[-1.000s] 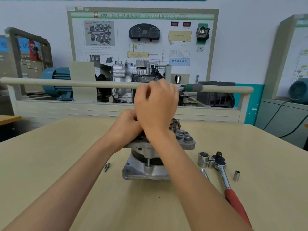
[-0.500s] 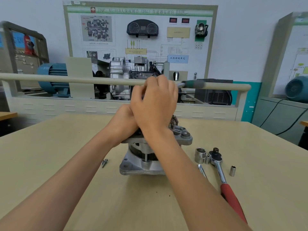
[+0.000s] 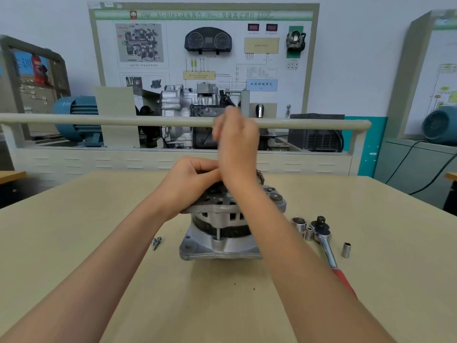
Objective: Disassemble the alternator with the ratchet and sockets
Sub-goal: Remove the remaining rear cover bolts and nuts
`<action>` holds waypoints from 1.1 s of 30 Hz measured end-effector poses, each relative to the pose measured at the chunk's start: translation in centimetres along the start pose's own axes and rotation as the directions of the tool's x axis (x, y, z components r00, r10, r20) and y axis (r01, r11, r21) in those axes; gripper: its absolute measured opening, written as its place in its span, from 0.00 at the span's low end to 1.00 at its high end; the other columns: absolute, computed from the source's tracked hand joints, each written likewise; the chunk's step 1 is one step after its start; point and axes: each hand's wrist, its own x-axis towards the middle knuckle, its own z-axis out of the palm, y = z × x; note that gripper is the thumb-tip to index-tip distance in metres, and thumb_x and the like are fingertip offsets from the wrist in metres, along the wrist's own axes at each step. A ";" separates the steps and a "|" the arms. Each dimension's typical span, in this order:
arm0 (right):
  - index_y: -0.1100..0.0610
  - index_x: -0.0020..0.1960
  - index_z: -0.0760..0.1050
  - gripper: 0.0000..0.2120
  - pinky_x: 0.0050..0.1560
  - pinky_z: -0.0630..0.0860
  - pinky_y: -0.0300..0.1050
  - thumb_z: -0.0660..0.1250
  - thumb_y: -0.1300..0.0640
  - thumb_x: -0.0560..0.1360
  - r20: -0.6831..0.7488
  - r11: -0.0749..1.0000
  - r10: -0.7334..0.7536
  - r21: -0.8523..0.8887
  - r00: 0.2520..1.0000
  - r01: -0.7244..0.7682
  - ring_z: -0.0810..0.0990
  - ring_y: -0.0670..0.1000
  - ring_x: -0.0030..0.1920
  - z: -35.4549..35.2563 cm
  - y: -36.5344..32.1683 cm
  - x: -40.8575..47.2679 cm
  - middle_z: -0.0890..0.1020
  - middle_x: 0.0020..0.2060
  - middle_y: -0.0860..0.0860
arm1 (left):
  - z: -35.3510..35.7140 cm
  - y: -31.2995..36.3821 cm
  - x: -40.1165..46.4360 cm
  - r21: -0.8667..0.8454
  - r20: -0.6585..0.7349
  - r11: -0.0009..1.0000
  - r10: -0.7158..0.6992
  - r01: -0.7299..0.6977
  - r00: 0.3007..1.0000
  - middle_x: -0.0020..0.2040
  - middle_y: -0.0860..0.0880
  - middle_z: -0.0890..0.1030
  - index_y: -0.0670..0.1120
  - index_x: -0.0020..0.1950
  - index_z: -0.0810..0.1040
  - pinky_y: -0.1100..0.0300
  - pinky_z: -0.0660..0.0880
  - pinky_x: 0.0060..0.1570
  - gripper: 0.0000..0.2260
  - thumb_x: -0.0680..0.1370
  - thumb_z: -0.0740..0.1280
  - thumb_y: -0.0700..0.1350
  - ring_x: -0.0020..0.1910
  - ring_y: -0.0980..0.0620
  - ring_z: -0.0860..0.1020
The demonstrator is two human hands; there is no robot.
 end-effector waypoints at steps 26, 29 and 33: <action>0.53 0.22 0.58 0.22 0.36 0.64 0.44 0.56 0.56 0.73 0.058 0.992 -0.028 -0.121 0.998 0.034 0.63 0.48 0.27 0.2 -0.4 0.5 0.63 0.20 0.46 | 0.2 0.3 -0.2 0.035 0.026 0.999 0.021 -0.022 0.999 0.30 0.58 0.82 0.57 0.29 0.82 0.75 0.70 0.30 0.21 0.76 0.65 0.36 0.31 0.65 0.79; 0.55 0.20 0.59 0.27 0.41 0.72 0.41 0.50 0.59 0.78 0.146 0.890 0.241 0.360 0.959 -0.279 0.67 0.50 0.27 -1.1 -0.1 1.7 0.66 0.19 0.51 | 0.4 0.2 -0.1 -0.027 0.046 0.998 0.051 -0.050 0.998 0.41 0.57 0.85 0.57 0.44 0.84 0.75 0.73 0.38 0.11 0.77 0.66 0.41 0.42 0.62 0.82; 0.57 0.22 0.63 0.25 0.36 0.72 0.36 0.51 0.60 0.78 0.069 0.977 0.094 0.185 0.993 -0.105 0.69 0.48 0.28 -0.3 0.0 0.6 0.68 0.21 0.49 | 0.1 0.1 -0.2 -0.004 0.032 0.999 0.036 -0.036 0.999 0.34 0.56 0.84 0.56 0.34 0.84 0.74 0.72 0.33 0.17 0.76 0.66 0.36 0.33 0.63 0.81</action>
